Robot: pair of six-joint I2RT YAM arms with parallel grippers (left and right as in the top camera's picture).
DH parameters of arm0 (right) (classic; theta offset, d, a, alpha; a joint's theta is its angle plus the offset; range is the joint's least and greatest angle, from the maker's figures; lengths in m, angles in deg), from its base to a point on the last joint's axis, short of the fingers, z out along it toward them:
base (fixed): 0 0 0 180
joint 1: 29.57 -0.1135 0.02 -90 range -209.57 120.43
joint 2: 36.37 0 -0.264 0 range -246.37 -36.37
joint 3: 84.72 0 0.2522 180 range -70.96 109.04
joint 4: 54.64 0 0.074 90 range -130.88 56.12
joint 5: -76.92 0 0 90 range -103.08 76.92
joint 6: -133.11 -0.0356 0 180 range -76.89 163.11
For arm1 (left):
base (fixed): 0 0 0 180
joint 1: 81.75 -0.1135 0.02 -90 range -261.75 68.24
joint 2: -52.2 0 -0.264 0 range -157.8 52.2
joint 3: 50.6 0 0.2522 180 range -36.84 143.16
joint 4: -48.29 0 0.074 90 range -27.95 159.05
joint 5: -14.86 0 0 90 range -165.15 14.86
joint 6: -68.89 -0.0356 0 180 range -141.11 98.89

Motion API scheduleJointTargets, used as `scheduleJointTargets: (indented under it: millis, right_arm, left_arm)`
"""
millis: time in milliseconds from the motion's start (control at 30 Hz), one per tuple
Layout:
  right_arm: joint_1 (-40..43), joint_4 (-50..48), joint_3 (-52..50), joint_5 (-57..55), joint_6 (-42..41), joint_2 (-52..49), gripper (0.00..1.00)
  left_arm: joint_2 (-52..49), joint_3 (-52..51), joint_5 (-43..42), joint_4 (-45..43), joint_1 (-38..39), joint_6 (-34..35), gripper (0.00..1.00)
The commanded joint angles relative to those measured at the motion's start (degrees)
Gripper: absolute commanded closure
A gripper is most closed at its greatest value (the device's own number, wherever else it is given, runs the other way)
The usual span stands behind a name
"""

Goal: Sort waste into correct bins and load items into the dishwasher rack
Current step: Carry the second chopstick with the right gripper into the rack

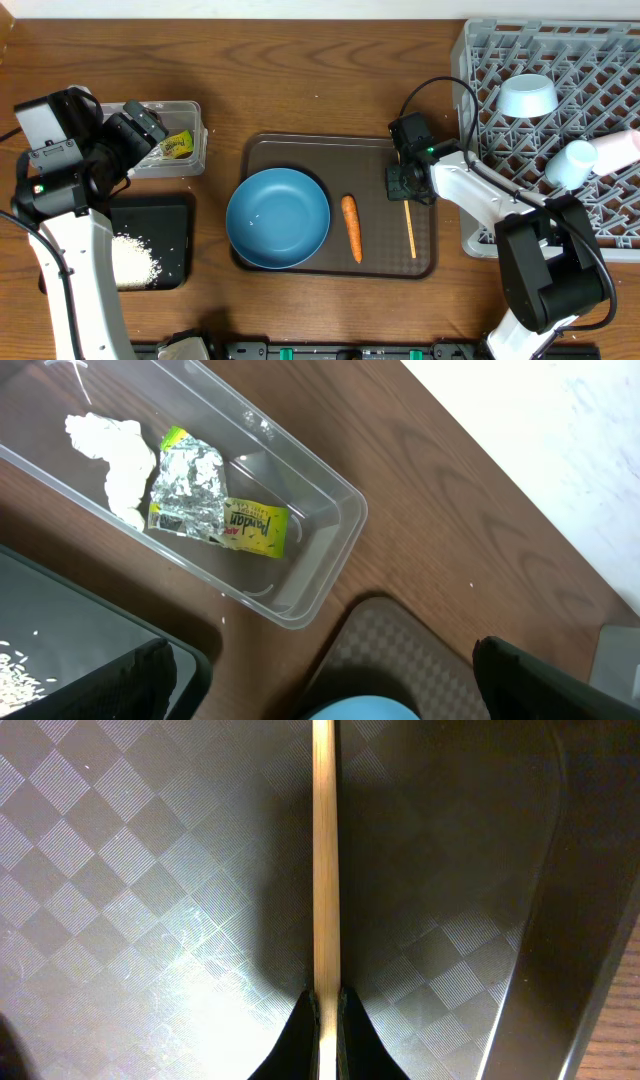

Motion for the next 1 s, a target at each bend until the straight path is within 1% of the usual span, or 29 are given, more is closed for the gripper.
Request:
scheduleJointTargets:
  millis: [0, 167, 433, 600, 767, 967]
  right_arm:
    - [0.3, 0.8, 0.5, 1.4, 0.0, -0.2, 0.99]
    - [0.3, 4.2, 4.8, 1.8, 0.0, 0.5, 0.99]
    - [0.5, 12.1, 16.4, 1.7, 0.5, 0.7, 0.99]
    - [2.0, 16.7, 23.9, 1.8, 1.4, 0.7, 0.99]
    - [5.1, 20.1, 30.3, 1.4, 4.5, 0.7, 0.99]
    - [12.5, 20.6, 34.7, -1.4, 6.1, 0.7, 0.99]
  left_arm:
    - [-0.3, -0.2, -0.5, 0.0, -0.3, -0.5, 0.02]
    - [-0.3, -0.2, -0.5, 0.0, -0.3, -0.5, 0.02]
    - [-0.3, -0.2, -0.5, 0.0, -0.3, -0.5, 0.02]
    - [-0.3, -0.2, -0.5, 0.0, -0.3, -0.5, 0.02]
    - [-0.3, -0.2, -0.5, 0.0, -0.3, -0.5, 0.02]
    - [-0.3, -0.2, -0.5, 0.0, -0.3, -0.5, 0.02]
